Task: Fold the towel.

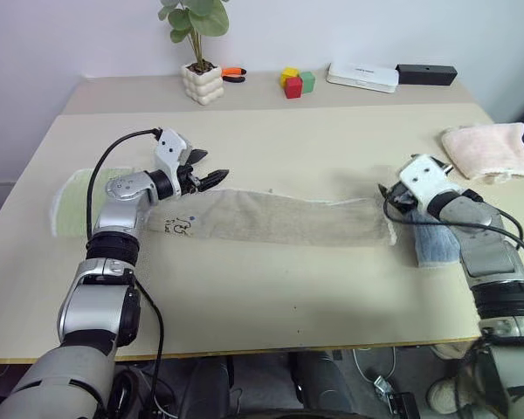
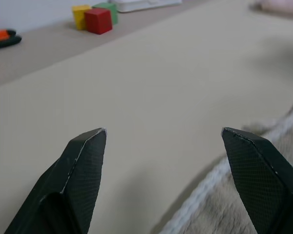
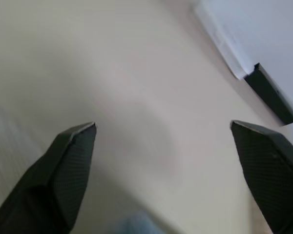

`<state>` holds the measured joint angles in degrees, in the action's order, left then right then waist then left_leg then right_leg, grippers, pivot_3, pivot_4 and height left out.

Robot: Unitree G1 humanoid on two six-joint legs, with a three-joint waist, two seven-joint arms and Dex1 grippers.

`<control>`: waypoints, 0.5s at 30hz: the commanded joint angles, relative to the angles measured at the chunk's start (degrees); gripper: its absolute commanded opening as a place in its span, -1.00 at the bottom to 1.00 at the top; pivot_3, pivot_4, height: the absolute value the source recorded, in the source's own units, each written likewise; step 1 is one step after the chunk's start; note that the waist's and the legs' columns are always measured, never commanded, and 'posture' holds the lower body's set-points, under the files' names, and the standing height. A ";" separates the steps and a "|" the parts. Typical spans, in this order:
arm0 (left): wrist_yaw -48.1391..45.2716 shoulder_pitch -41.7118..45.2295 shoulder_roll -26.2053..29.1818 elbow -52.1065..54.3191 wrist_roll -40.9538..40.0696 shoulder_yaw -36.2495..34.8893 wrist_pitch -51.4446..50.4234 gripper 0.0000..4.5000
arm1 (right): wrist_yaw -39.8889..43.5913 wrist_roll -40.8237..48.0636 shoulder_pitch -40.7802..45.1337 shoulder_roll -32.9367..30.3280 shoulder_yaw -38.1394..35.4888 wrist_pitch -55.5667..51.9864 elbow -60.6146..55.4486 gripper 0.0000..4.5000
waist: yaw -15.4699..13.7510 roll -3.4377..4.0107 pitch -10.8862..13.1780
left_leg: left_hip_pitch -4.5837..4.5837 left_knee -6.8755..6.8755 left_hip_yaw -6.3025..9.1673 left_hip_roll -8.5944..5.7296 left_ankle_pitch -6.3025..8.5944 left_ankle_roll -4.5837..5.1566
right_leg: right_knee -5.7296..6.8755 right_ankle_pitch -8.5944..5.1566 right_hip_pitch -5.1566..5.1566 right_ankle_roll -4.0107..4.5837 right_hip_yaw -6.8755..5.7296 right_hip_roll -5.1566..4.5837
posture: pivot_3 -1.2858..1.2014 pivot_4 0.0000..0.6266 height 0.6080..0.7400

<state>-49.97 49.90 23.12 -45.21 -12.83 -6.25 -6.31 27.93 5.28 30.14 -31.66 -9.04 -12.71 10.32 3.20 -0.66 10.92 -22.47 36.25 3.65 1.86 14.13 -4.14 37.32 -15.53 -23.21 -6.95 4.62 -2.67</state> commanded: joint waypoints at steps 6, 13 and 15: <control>15.22 -1.80 -7.70 23.60 -9.98 -5.48 -18.01 -1.00 | -12.59 12.82 0.82 14.29 -2.72 -16.28 -22.77 -0.95 | -0.96 -0.03 -0.04 | -0.08 0.00 0.11 -0.01 0.00 -0.01 | -0.05 0.00 0.01 0.00 -0.10 -0.04 | 0.03 -0.52 1.00; 26.62 -12.18 -15.28 33.11 -7.19 -1.29 -22.23 -1.00 | -18.21 6.75 -9.03 22.42 8.27 -15.72 -25.51 -0.98 | -0.65 0.06 -0.10 | -0.05 -0.01 0.06 -0.02 -0.03 -0.05 | -0.02 0.01 -0.03 0.01 -0.04 -0.04 | 0.03 -0.52 1.00; 28.46 -14.01 -16.60 32.58 -6.19 -0.44 -21.67 -1.00 | -18.88 4.85 -11.08 23.39 10.44 -13.70 -23.59 -0.98 | -0.66 0.06 -0.10 | -0.03 -0.02 0.07 -0.03 -0.03 -0.05 | -0.01 0.01 -0.03 0.01 -0.05 -0.02 | 0.03 -0.52 1.00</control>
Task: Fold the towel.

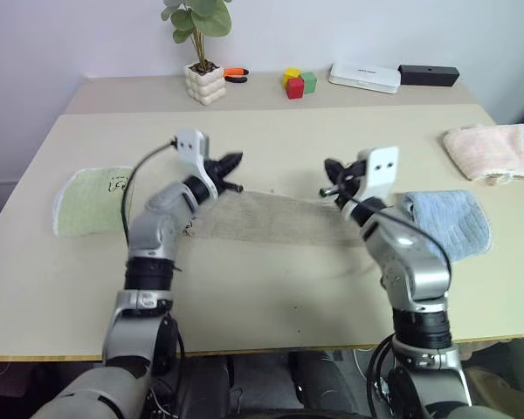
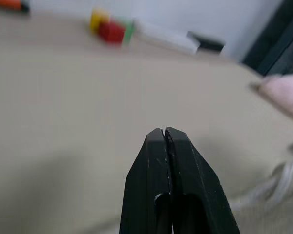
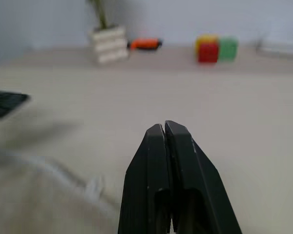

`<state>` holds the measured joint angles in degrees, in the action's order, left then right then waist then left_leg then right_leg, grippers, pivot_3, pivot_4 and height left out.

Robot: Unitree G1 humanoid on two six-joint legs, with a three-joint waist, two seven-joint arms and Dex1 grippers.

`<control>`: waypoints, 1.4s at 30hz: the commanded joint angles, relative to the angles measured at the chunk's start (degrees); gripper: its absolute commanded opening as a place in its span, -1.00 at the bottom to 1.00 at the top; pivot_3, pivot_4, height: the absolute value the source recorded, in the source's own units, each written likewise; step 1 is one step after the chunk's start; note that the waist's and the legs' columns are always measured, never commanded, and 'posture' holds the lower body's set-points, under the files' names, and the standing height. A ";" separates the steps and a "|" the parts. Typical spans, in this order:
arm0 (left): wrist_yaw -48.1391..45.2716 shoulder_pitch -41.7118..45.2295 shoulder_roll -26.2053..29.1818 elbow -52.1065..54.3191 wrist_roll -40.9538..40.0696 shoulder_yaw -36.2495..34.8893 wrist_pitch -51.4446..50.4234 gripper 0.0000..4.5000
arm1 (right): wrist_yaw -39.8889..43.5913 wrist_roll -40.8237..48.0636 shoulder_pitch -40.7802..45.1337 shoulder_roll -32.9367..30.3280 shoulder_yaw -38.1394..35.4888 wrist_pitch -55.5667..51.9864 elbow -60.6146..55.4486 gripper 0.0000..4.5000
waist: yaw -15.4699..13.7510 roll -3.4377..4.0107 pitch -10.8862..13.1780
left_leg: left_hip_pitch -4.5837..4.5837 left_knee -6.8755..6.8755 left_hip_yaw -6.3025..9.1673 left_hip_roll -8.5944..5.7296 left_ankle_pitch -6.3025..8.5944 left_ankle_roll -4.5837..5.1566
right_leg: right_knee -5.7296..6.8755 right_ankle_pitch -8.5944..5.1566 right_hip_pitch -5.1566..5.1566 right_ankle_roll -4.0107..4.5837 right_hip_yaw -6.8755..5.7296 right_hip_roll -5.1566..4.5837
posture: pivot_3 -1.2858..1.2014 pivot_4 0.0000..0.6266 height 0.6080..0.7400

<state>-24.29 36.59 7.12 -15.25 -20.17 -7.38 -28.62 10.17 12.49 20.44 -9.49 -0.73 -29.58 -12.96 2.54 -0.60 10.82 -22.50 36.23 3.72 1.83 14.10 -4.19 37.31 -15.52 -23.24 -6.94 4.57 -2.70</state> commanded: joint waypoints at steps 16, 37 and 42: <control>-1.49 -4.18 10.85 -11.79 5.14 -1.47 9.94 -1.00 | -6.54 -14.29 -7.55 -7.07 -2.57 16.92 16.49 -0.98 | -0.03 -0.11 -0.11 | 0.10 -0.04 -0.01 0.00 0.00 0.00 | -0.09 -0.01 0.13 0.01 0.00 0.00 | 0.03 -0.52 1.00; -8.54 -6.37 15.89 -4.33 1.87 -2.60 10.53 -0.02 | 1.76 0.48 -1.35 -7.57 -11.63 7.42 8.16 0.00 | 0.04 -0.10 -0.09 | 0.09 -0.08 -0.01 0.01 0.00 0.00 | -0.09 -0.01 0.10 0.01 0.00 0.01 | 0.03 -0.52 1.00; -17.23 -4.78 19.85 -2.65 0.36 -2.12 10.50 0.96 | 4.79 12.97 -3.91 -9.28 -18.24 -2.99 -2.89 0.98 | -0.15 -0.10 -0.09 | 0.04 -0.08 -0.01 0.01 0.00 0.00 | -0.10 -0.01 0.08 0.01 0.00 0.00 | 0.03 -0.52 1.00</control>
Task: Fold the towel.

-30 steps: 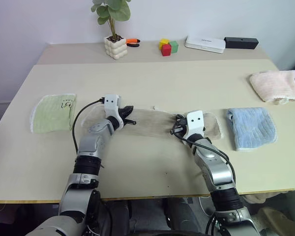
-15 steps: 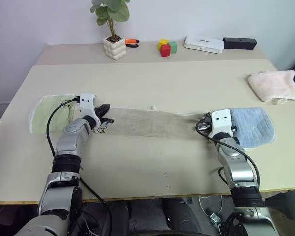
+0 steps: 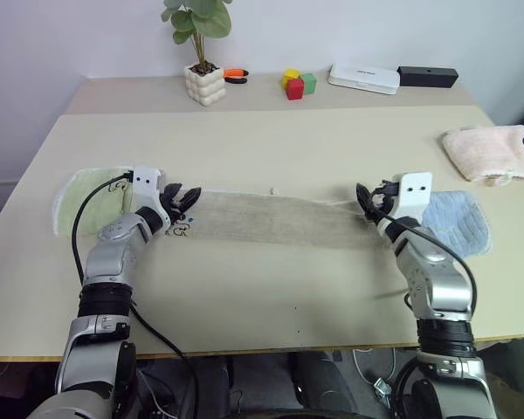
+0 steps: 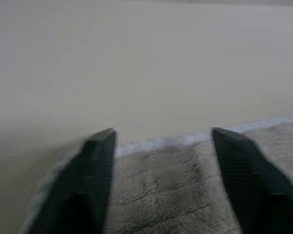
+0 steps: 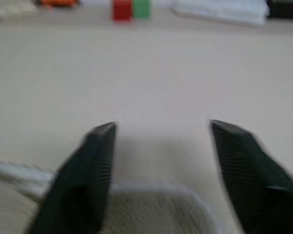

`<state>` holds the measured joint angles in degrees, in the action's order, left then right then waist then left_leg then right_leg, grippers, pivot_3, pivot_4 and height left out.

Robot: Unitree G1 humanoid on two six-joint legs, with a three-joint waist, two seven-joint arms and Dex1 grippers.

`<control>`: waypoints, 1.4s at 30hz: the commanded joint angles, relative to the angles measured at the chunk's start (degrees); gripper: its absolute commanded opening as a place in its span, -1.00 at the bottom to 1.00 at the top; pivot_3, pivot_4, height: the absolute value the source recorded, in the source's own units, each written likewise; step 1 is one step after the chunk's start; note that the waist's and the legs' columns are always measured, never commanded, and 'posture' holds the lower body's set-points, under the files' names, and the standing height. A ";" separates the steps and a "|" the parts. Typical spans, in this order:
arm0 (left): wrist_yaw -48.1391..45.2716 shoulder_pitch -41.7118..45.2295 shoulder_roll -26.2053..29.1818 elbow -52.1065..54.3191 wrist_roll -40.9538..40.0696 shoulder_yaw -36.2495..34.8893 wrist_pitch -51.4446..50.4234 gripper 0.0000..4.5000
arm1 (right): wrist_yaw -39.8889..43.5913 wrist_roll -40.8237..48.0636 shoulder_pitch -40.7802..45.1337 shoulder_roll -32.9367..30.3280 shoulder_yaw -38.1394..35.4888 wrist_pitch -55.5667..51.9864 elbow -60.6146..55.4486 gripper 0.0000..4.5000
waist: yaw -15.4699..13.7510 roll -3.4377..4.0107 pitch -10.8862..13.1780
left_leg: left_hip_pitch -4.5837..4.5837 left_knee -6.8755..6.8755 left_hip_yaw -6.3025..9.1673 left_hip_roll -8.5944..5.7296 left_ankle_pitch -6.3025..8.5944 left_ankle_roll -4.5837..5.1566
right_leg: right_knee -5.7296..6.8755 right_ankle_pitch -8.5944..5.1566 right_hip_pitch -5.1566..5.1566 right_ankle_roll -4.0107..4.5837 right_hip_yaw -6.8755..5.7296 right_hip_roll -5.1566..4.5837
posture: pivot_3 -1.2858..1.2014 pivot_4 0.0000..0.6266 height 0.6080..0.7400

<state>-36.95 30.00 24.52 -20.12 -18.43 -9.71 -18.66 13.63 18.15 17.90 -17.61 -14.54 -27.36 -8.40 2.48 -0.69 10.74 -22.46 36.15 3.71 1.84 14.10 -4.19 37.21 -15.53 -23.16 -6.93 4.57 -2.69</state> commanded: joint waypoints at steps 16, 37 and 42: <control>-37.99 5.71 13.57 8.05 -9.19 4.39 0.05 0.96 | -21.00 36.44 -31.48 9.34 -12.16 -22.22 -35.44 0.98 | 0.27 0.00 0.02 | -0.01 -0.08 -0.08 0.05 0.01 0.02 | -0.06 -0.17 -0.09 0.28 0.07 0.02 | 0.03 -0.52 1.00; -38.87 -1.66 15.87 18.21 -13.04 2.85 -5.43 0.99 | -26.79 29.45 -20.63 15.46 -5.06 -14.50 -18.45 0.88 | 0.26 -0.16 -0.01 | -0.01 -0.09 -0.09 0.11 0.02 0.03 | -0.10 -0.21 -0.11 0.32 0.07 0.05 | 0.03 -0.52 1.00; -37.93 -2.86 16.40 18.15 -13.46 2.04 -4.90 1.00 | -28.22 27.99 -16.34 16.42 -5.80 -12.27 -13.84 -0.08 | 0.21 -0.17 -0.02 | -0.01 -0.08 -0.10 0.11 0.02 0.03 | -0.10 -0.21 -0.10 0.33 0.08 0.04 | 0.03 -0.52 1.00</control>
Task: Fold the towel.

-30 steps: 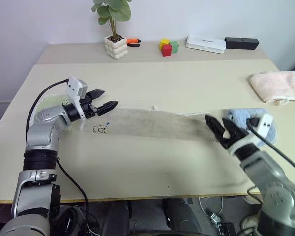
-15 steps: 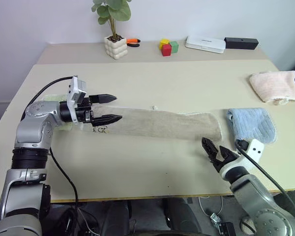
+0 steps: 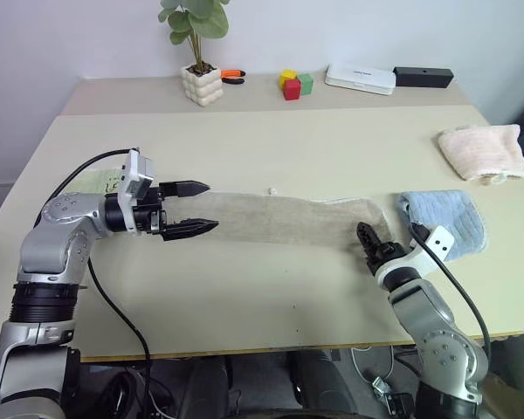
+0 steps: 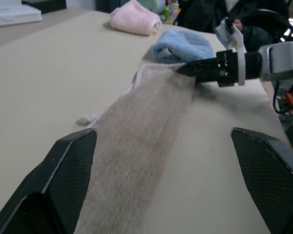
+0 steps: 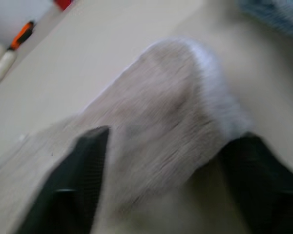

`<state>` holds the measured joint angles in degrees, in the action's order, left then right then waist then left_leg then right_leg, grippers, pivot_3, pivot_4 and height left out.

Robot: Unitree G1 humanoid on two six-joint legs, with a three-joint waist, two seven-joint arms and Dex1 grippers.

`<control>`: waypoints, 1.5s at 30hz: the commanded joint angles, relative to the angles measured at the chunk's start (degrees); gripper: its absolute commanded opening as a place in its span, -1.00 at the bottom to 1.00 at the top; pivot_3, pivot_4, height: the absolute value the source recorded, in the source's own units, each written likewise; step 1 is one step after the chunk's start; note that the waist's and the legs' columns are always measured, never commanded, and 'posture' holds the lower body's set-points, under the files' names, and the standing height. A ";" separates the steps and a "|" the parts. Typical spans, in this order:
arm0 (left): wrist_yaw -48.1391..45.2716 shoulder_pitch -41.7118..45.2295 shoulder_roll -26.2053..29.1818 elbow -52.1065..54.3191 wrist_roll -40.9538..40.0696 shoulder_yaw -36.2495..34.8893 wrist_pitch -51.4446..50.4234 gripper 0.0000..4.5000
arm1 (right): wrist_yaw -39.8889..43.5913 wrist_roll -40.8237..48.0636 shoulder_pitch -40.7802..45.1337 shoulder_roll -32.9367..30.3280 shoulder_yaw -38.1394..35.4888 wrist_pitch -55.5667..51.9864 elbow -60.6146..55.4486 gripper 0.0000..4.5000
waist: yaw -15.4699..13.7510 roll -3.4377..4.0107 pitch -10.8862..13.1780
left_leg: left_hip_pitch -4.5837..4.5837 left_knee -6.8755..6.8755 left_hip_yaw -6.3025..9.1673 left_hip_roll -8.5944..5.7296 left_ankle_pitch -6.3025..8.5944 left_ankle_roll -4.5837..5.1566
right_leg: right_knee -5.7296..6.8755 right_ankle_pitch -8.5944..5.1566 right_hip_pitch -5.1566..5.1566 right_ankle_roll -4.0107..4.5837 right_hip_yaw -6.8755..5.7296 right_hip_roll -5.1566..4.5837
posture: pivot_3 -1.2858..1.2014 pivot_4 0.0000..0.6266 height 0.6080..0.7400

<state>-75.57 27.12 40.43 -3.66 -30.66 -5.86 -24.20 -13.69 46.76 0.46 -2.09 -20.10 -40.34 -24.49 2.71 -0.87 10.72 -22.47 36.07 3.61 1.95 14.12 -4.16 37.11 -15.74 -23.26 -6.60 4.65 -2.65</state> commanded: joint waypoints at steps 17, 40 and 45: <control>3.31 0.44 -2.00 -1.63 -0.36 -1.45 4.14 1.00 | 13.01 -15.66 3.58 -22.66 4.84 3.81 -5.21 -0.98 | 0.00 0.07 0.08 | -0.08 -0.03 -0.02 -0.03 0.00 0.01 | -0.02 0.00 -0.09 -0.04 0.01 -0.01 | 0.03 -0.52 1.00; 5.89 -2.90 -1.12 2.21 -0.93 -1.97 4.19 1.00 | 36.26 -41.51 17.04 -22.83 41.29 14.40 6.93 -0.98 | -0.16 -0.12 0.19 | -0.12 0.02 0.00 -0.03 0.01 0.01 | -0.01 0.07 -0.10 -0.18 -0.02 -0.01 | 0.03 -0.52 1.00; 6.29 -3.07 -0.93 2.42 -0.87 -2.02 4.12 1.00 | 36.51 -45.12 19.34 -20.48 41.89 17.25 11.16 -0.98 | -0.15 -0.13 0.19 | -0.12 0.03 0.00 -0.03 0.00 0.01 | -0.01 0.08 -0.10 -0.21 -0.02 -0.01 | 0.03 -0.52 1.00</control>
<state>-69.58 24.18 38.82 -3.12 -30.71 -6.27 -20.49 22.94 2.56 18.51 -23.64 22.17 -24.84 -13.06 2.55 -0.99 10.90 -22.58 36.09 3.61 1.91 14.12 -4.16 37.11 -15.66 -23.36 -6.80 4.62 -2.66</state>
